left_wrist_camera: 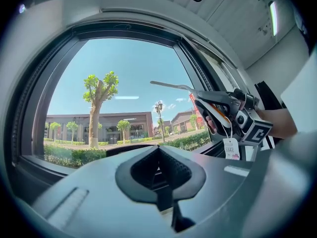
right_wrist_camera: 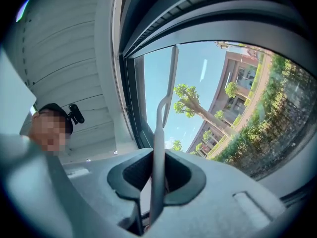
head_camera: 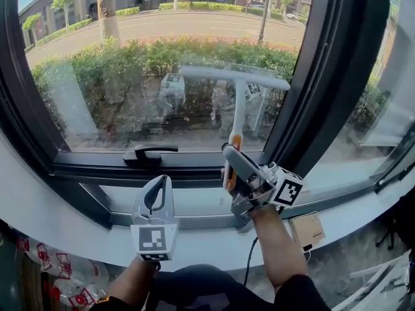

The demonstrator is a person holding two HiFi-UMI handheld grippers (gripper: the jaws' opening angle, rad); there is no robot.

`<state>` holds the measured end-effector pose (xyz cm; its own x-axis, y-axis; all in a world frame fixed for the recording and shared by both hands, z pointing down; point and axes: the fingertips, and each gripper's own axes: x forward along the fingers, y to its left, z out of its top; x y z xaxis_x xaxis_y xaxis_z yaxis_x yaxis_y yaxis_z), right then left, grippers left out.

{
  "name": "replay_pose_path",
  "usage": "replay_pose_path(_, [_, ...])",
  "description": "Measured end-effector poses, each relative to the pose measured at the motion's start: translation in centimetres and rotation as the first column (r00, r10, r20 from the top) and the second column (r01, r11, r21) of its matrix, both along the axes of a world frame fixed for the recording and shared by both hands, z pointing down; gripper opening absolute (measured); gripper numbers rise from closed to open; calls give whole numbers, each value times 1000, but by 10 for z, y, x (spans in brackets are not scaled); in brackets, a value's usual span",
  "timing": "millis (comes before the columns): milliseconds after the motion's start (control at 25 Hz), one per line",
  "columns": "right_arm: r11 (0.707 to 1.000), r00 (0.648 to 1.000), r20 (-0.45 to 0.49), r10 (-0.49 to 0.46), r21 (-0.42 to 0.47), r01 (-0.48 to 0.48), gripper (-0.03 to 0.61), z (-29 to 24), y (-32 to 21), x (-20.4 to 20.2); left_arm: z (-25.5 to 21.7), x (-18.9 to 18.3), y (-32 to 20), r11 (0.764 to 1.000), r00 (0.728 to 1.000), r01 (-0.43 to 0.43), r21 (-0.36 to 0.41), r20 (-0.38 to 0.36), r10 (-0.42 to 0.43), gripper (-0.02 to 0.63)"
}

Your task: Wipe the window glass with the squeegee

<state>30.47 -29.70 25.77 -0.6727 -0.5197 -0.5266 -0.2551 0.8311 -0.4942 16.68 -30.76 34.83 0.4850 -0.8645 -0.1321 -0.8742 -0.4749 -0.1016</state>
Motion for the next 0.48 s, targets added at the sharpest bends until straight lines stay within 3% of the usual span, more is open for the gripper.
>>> replay_pose_path(480, [971, 999, 33, -9, -237, 17, 44, 125, 17, 7, 66, 28, 7, 989, 996, -38, -146, 76, 50, 18])
